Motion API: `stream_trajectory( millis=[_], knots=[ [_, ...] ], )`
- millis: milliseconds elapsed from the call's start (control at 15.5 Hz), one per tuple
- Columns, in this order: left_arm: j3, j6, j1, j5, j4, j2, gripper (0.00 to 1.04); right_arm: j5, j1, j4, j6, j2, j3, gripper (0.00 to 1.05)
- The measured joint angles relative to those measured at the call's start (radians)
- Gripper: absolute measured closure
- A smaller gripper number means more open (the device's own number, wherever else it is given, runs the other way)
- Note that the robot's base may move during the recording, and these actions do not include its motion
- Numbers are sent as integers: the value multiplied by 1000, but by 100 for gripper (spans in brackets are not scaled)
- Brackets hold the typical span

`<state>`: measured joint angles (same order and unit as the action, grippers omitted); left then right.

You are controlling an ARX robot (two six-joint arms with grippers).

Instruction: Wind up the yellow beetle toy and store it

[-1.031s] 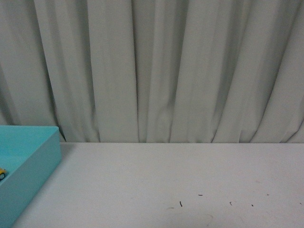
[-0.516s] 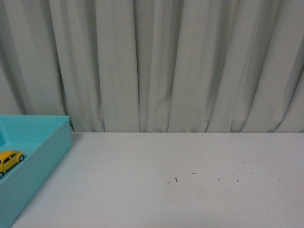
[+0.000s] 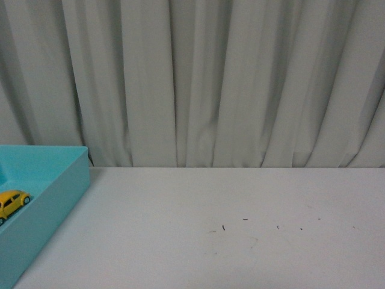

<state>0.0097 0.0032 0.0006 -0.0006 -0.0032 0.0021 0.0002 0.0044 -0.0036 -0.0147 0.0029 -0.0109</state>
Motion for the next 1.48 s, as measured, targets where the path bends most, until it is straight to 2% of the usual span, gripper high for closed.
stream_trajectory(
  millis=[1483],
  knots=[
    [0,0,0,0,0,0,7,-2,0,-2,0,1,0,7]
  ],
)
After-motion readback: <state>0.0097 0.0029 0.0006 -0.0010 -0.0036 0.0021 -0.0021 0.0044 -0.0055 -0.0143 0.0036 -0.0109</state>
